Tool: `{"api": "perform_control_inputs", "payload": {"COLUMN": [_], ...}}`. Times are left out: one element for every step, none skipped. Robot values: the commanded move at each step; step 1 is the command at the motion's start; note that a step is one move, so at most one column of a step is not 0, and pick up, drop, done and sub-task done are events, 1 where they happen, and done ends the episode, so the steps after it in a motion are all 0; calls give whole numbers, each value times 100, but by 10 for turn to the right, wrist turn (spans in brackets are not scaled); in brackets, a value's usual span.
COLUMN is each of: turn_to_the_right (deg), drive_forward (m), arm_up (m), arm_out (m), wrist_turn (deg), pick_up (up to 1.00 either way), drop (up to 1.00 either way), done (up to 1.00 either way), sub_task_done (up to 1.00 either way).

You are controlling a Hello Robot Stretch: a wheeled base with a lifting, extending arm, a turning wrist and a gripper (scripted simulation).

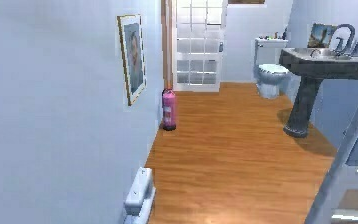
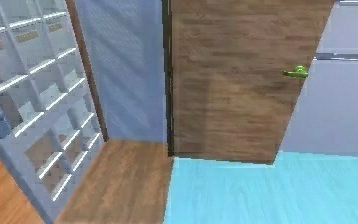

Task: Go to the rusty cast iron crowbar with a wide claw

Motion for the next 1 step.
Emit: {"api": "perform_control_inputs", "payload": {"turn_to_the_right": [270], "drive_forward": [0], "arm_up": [0], "arm_out": [0], "wrist_turn": [0], "pick_up": [0], "drop": [0], "done": [0], "sub_task_done": [0]}}
